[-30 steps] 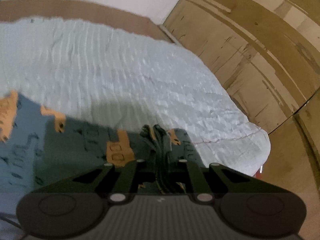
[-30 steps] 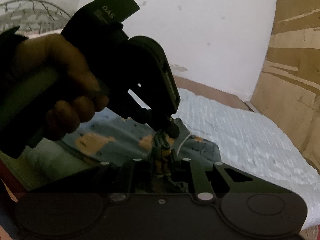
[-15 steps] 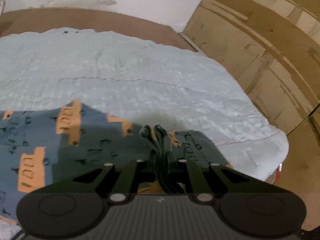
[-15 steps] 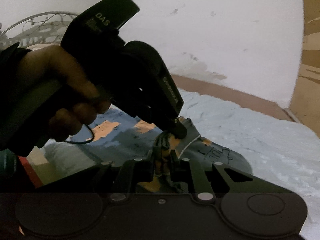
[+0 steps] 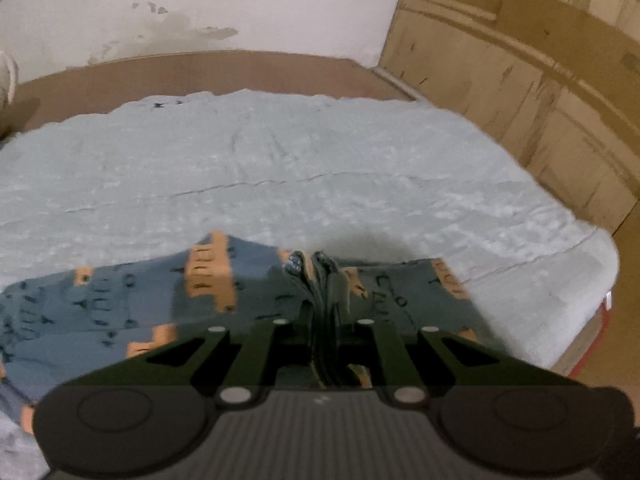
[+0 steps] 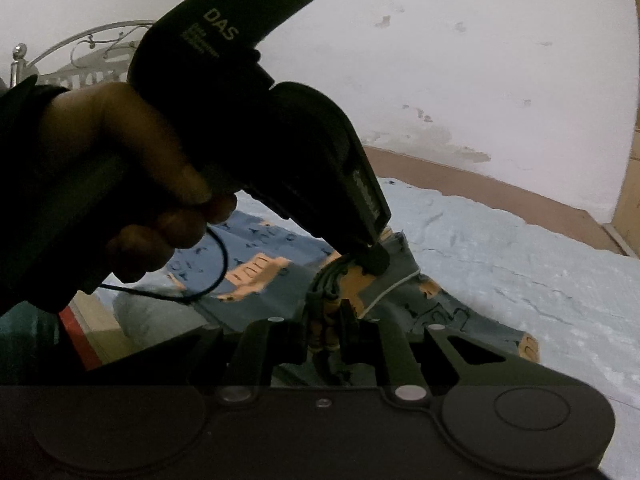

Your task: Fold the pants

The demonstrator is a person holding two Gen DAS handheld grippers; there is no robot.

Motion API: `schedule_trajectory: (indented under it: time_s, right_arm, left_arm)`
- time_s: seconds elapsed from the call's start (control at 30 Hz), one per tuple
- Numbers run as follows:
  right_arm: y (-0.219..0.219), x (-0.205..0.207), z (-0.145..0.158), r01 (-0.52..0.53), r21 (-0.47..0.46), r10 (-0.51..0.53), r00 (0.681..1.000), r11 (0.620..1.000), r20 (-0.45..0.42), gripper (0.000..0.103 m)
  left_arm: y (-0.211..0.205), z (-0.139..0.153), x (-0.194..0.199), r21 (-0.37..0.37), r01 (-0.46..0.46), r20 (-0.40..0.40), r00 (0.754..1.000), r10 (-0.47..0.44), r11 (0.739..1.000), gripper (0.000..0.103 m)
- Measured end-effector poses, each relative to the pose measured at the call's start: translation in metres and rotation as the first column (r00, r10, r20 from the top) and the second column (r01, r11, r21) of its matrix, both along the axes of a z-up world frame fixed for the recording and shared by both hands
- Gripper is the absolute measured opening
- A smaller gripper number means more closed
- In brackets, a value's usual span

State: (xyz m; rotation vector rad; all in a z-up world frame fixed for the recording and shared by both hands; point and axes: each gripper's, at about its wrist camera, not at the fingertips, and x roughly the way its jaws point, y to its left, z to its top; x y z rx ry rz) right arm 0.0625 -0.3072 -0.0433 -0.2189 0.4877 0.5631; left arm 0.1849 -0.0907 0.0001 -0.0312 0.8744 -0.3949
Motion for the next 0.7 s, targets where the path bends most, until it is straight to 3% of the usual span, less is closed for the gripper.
schedule_trajectory:
  time_s: [0.27, 0.37, 0.47, 0.5, 0.53, 0.57, 0.63, 0.7]
  right_arm:
    - [0.029, 0.012, -0.018, -0.056, 0.006, 0.056, 0.996, 0.998, -0.067, 0.015]
    - [0.037, 0.016, -0.022, -0.065, -0.008, 0.064, 0.995, 0.998, -0.081, 0.015]
    - [0.039, 0.018, -0.025, -0.069, -0.014, 0.067, 0.993, 0.998, -0.094, 0.018]
    - [0.037, 0.017, -0.023, -0.071, -0.007, 0.070, 0.993, 0.997, -0.094, 0.021]
    - [0.034, 0.016, -0.022, -0.071, -0.003, 0.070, 0.994, 0.997, -0.089, 0.027]
    - [0.031, 0.015, -0.019, -0.067, -0.002, 0.066, 0.995, 0.998, -0.080, 0.032]
    - [0.024, 0.011, -0.017, -0.050, -0.006, 0.050, 0.997, 0.999, -0.056, 0.055]
    - [0.010, 0.006, -0.011, -0.027, 0.006, 0.027, 0.999, 1.000, -0.025, 0.071]
  left_arm:
    - [0.017, -0.020, 0.001, 0.103, -0.044, -0.018, 0.999, 0.046, 0.994, 0.010]
    - [0.018, -0.025, 0.005, 0.134, -0.049, -0.025, 0.998, 0.053, 0.990, 0.015]
    - [0.020, -0.027, 0.006, 0.166, -0.075, -0.018, 0.997, 0.079, 0.983, 0.027]
    - [0.023, -0.026, 0.006, 0.159, -0.086, -0.014, 0.996, 0.089, 0.983, 0.045]
    - [0.026, -0.023, 0.006, 0.146, -0.100, -0.007, 0.995, 0.102, 0.984, 0.064]
    - [0.030, -0.019, 0.004, 0.128, -0.117, 0.010, 0.993, 0.117, 0.985, 0.070]
    - [0.037, -0.010, 0.002, 0.100, -0.136, 0.036, 0.990, 0.133, 0.986, 0.079]
    - [0.050, 0.002, -0.002, 0.070, -0.173, 0.060, 0.984, 0.169, 0.982, 0.087]
